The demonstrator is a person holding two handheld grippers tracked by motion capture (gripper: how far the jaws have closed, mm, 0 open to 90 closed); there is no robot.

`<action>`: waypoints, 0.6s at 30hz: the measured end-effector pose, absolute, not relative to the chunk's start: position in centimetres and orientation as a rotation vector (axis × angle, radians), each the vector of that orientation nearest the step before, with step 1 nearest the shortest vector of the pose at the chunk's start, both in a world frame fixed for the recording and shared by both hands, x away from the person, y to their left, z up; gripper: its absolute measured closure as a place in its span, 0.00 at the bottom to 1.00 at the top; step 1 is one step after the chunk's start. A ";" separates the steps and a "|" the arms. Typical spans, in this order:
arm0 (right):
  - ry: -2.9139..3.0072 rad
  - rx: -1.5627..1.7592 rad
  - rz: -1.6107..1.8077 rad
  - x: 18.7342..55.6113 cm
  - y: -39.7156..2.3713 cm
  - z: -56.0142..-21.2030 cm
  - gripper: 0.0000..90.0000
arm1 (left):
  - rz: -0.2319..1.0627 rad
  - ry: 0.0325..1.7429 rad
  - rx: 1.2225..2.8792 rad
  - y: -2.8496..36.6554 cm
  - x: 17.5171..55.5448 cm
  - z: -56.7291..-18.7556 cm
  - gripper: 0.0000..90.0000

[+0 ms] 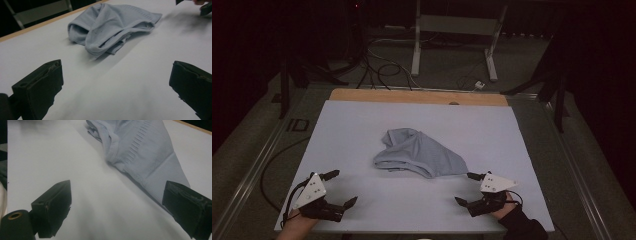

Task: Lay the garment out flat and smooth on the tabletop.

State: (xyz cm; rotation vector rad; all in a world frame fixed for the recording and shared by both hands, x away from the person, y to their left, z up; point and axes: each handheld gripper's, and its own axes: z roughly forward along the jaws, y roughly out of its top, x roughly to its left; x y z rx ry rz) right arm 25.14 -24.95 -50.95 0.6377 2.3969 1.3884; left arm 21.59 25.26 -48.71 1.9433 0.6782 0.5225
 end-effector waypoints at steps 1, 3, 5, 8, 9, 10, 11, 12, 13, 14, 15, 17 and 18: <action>2.398 0.637 1.392 25.1 -25.0 -51.0 0.10 | 0.525 0.679 1.953 25.2 21.6 -48.7 0.00; 2.398 0.635 1.386 25.1 -24.9 -50.9 0.10 | 0.527 0.673 1.956 25.1 21.6 -48.8 0.00; 2.402 0.634 1.383 25.1 -24.9 -50.9 0.10 | 0.528 0.679 1.951 25.1 21.6 -48.8 0.00; 2.409 0.633 1.385 25.1 -24.9 -51.0 0.10 | 0.526 0.683 1.948 25.2 21.6 -48.8 0.00; 2.410 0.632 1.380 25.1 -24.9 -51.0 0.10 | 0.525 0.684 1.946 25.2 21.7 -48.8 0.00; 2.416 0.629 1.381 25.1 -24.9 -51.0 0.10 | 0.514 0.694 1.943 25.3 21.8 -48.8 0.00; 2.421 0.625 1.375 25.2 -24.9 -51.0 0.10 | 0.512 0.693 1.946 25.3 21.8 -48.9 0.00; 2.421 0.626 1.372 25.2 -24.8 -51.1 0.10 | 0.508 0.693 1.951 25.2 21.9 -48.9 0.00; 2.422 0.620 1.370 25.2 -24.8 -51.1 0.10 | 0.506 0.693 1.955 25.2 21.9 -49.0 0.00; 2.422 0.618 1.371 25.2 -24.8 -51.1 0.10 | 0.506 0.693 1.955 25.2 21.9 -49.0 0.00; 2.427 0.613 1.363 25.2 -24.8 -51.1 0.10 | 0.504 0.693 1.957 25.2 21.9 -49.0 0.00; 2.432 0.609 1.359 25.1 -24.7 -51.1 0.10 | 0.505 0.692 1.964 25.2 21.8 -49.0 0.00; 2.428 0.609 1.355 25.0 -24.6 -51.0 0.10 | 0.507 0.692 1.965 25.2 21.7 -49.0 0.00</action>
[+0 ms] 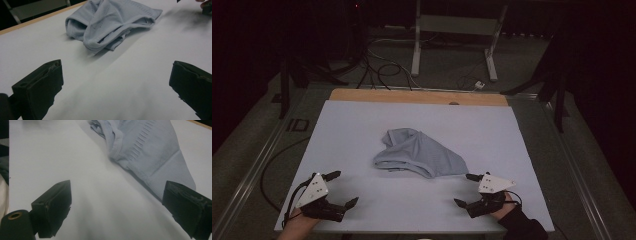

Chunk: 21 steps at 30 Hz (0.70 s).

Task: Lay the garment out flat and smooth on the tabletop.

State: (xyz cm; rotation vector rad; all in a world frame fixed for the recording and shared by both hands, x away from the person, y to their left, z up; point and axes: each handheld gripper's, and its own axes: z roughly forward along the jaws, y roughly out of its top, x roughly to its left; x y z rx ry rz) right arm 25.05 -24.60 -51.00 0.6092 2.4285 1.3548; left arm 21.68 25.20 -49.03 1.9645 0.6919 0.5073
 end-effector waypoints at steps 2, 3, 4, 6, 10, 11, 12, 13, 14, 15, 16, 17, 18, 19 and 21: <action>2.423 0.600 1.350 24.9 -24.5 -50.9 0.10 | 0.509 0.690 1.959 25.2 21.6 -48.9 0.00; 2.422 0.598 1.349 24.9 -24.5 -50.8 0.10 | 0.513 0.687 1.960 25.2 21.6 -48.9 0.00; 2.421 0.599 1.348 24.9 -24.5 -50.8 0.10 | 0.511 0.688 1.956 25.2 21.6 -48.9 0.00; 2.420 0.602 1.346 24.9 -24.4 -50.7 0.10 | 0.511 0.687 1.960 25.2 21.6 -48.9 0.00; 2.416 0.602 1.349 24.9 -24.4 -50.5 0.10 | 0.504 0.692 1.964 25.2 21.7 -49.0 0.00; 2.414 0.607 1.352 24.9 -24.4 -50.4 0.10 | 0.506 0.690 1.966 25.1 21.7 -49.0 0.00; 2.411 0.611 1.353 24.9 -24.4 -50.3 0.10 | 0.504 0.688 1.966 25.1 21.7 -49.0 0.00; 2.405 0.614 1.353 24.8 -24.3 -50.2 0.10 | 0.502 0.687 1.966 25.1 21.7 -49.0 0.00; 2.404 0.608 1.353 24.7 -24.3 -50.0 0.10 | 0.503 0.687 1.966 25.1 21.7 -49.0 0.00; 2.403 0.600 1.357 24.7 -24.2 -49.9 0.10 | 0.503 0.688 1.964 25.1 21.7 -49.0 0.00; 2.399 0.608 1.358 24.6 -24.1 -49.8 0.10 | 0.501 0.690 1.961 25.1 21.7 -49.0 0.00; 2.401 0.609 1.357 24.6 -24.1 -49.6 0.10 | 0.502 0.689 1.962 25.1 21.7 -48.9 0.00; 2.400 0.605 1.355 24.5 -24.0 -49.5 0.10 | 0.502 0.686 1.963 25.0 21.7 -48.9 0.00; 2.398 0.610 1.353 24.5 -23.9 -49.4 0.10 | 0.499 0.685 1.962 25.0 21.7 -48.9 0.00; 2.395 0.613 1.354 24.5 -23.9 -49.1 0.10 | 0.500 0.686 1.959 25.0 21.7 -48.9 0.00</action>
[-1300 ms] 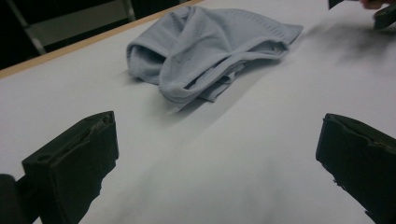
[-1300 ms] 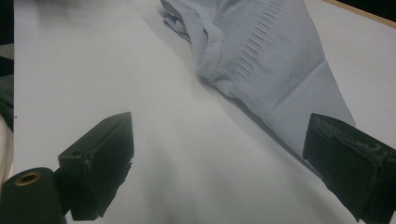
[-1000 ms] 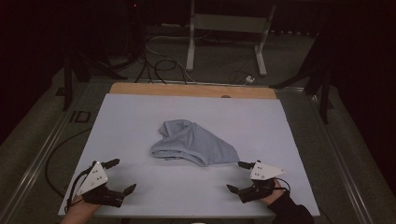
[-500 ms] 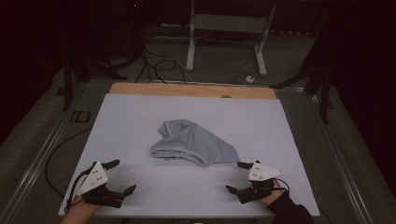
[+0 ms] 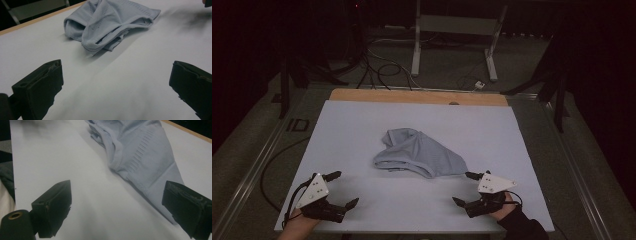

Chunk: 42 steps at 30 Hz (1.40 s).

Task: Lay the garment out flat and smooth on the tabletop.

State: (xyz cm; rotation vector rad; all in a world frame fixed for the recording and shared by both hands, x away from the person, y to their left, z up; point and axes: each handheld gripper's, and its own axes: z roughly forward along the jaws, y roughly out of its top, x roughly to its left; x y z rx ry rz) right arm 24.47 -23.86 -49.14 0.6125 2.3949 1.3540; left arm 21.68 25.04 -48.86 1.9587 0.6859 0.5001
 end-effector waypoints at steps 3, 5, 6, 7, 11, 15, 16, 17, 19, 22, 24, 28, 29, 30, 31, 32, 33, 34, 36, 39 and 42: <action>2.383 0.622 1.353 24.4 -23.8 -48.6 0.10 | 0.501 0.684 1.960 25.0 21.6 -48.8 0.00; 2.380 0.620 1.352 24.4 -23.7 -48.2 0.10 | 0.500 0.686 1.958 25.1 21.6 -48.8 0.00; 2.380 0.620 1.352 24.4 -23.7 -48.2 0.10 | 0.500 0.686 1.958 25.1 21.6 -48.8 0.00; 2.377 0.613 1.348 24.4 -23.6 -48.0 0.10 | 0.501 0.688 1.953 25.1 21.6 -48.8 0.00; 2.380 0.587 1.331 24.4 -23.0 -47.0 0.10 | 0.501 0.687 1.952 25.2 21.6 -48.8 0.00; 2.378 0.562 1.319 24.7 -22.5 -46.1 0.10 | 0.502 0.682 1.962 25.1 21.6 -48.8 0.00; 2.381 0.554 1.315 24.8 -22.4 -45.9 0.10 | 0.504 0.684 1.962 25.0 21.6 -48.8 0.00; 2.380 0.545 1.315 24.9 -22.4 -45.7 0.10 | 0.504 0.683 1.962 25.0 21.6 -48.8 0.00; 2.374 0.547 1.328 25.2 -22.2 -45.3 0.10 | 0.506 0.681 1.963 25.0 21.6 -48.8 0.00; 2.370 0.516 1.323 25.5 -21.9 -44.7 0.10 | 0.503 0.683 1.961 25.0 21.6 -48.8 0.00; 2.368 0.507 1.322 25.8 -21.6 -44.3 0.10 | 0.505 0.681 1.963 25.0 21.6 -48.8 0.00; 2.356 0.474 1.330 26.4 -20.9 -43.4 0.10 | 0.500 0.681 1.958 25.0 21.6 -48.7 0.00; 2.354 0.467 1.333 26.6 -20.7 -43.2 0.10 | 0.500 0.680 1.958 25.0 21.6 -48.7 0.00; 2.350 0.465 1.334 26.8 -20.5 -43.0 0.10 | 0.501 0.679 1.960 25.0 21.6 -48.7 0.00; 2.350 0.448 1.334 27.0 -20.3 -42.7 0.10 | 0.500 0.678 1.961 25.0 21.6 -48.7 0.00; 2.347 0.435 1.333 27.2 -20.1 -42.5 0.10 | 0.498 0.678 1.961 25.1 21.6 -48.8 0.00; 2.346 0.430 1.332 27.3 -19.9 -42.3 0.10 | 0.497 0.680 1.961 25.1 21.6 -48.8 0.00; 2.343 0.425 1.336 27.6 -19.7 -42.1 0.10 | 0.498 0.681 1.961 25.1 21.6 -48.8 0.00; 2.339 0.412 1.341 28.0 -19.3 -41.9 0.10 | 0.495 0.683 1.958 25.1 21.6 -48.8 0.00; 2.344 0.390 1.341 28.6 -18.6 -41.5 0.10 | 0.496 0.686 1.953 25.1 21.7 -48.8 0.00; 2.354 0.367 1.345 29.2 -17.8 -41.2 0.10 | 0.496 0.679 1.957 25.0 21.6 -48.7 0.00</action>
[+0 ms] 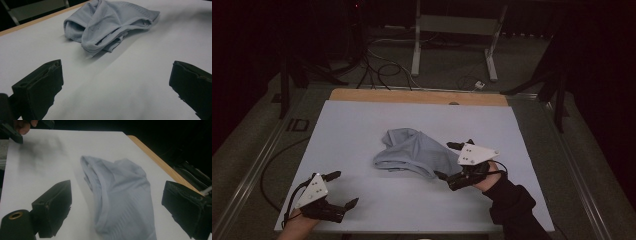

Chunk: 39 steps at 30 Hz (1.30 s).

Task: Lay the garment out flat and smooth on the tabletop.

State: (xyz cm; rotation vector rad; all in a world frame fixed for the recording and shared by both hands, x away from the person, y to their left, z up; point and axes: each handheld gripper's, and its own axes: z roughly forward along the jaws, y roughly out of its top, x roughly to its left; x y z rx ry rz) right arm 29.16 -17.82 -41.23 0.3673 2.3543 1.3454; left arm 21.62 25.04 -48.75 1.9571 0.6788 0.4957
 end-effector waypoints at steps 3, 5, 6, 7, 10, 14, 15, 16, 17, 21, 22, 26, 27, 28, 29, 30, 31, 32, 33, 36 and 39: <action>2.362 0.351 1.351 29.7 -17.1 -41.1 0.10 | 0.496 0.681 1.958 25.1 21.7 -48.8 0.00; 2.367 0.345 1.358 30.0 -16.6 -41.0 0.10 | 0.496 0.679 1.958 25.1 21.6 -48.7 0.00; 2.371 0.336 1.359 30.2 -16.4 -41.0 0.10 | 0.497 0.678 1.957 25.1 21.6 -48.7 0.00; 2.375 0.337 1.362 30.3 -16.2 -41.0 0.10 | 0.498 0.679 1.957 25.1 21.7 -48.7 0.00; 2.382 0.331 1.370 30.7 -15.5 -41.1 0.10 | 0.497 0.678 1.957 25.1 21.6 -48.7 0.00; 2.395 0.318 1.367 31.1 -14.7 -41.3 0.10 | 0.496 0.679 1.951 25.2 21.6 -48.7 0.00; 2.401 0.317 1.368 31.2 -14.5 -41.3 0.10 | 0.496 0.678 1.954 25.2 21.6 -48.7 0.00; 2.405 0.315 1.367 31.3 -14.3 -41.4 0.10 | 0.497 0.675 1.959 25.2 21.6 -48.7 0.00; 2.408 0.313 1.366 31.4 -14.1 -41.5 0.10 | 0.494 0.677 1.957 25.2 21.6 -48.7 0.00; 2.427 0.309 1.366 31.9 -13.4 -41.9 0.10 | 0.495 0.676 1.956 25.1 21.5 -48.7 0.00; 2.433 0.306 1.364 32.1 -13.3 -42.0 0.10 | 0.494 0.675 1.956 25.1 21.5 -48.7 0.00; 2.448 0.297 1.362 32.5 -12.5 -42.5 0.10 | 0.493 0.674 1.959 25.1 21.5 -48.7 0.00; 2.452 0.300 1.364 32.6 -12.4 -42.6 0.10 | 0.495 0.674 1.959 25.1 21.5 -48.7 0.00; 2.458 0.296 1.361 32.7 -12.2 -42.7 0.10 | 0.499 0.671 1.961 25.1 21.5 -48.7 0.00; 2.465 0.291 1.355 32.8 -12.0 -42.9 0.11 | 0.499 0.671 1.961 25.1 21.5 -48.8 0.00; 2.469 0.292 1.351 32.9 -11.9 -43.0 0.11 | 0.498 0.671 1.960 25.0 21.5 -48.8 0.00; 2.470 0.295 1.351 33.0 -11.7 -43.1 0.11 | 0.498 0.669 1.961 25.0 21.5 -48.8 0.00; 2.476 0.293 1.354 33.1 -11.6 -43.3 0.11 | 0.499 0.666 1.964 25.0 21.5 -48.8 0.00; 2.479 0.290 1.360 33.2 -11.4 -43.4 0.11 | 0.498 0.665 1.964 25.0 21.5 -48.8 0.00; 2.493 0.294 1.369 33.6 -11.0 -44.0 0.11 | 0.497 0.666 1.964 25.0 21.5 -48.8 0.00; 2.512 0.292 1.376 34.0 -10.6 -44.7 0.11 | 0.499 0.661 1.965 25.0 21.5 -48.7 0.00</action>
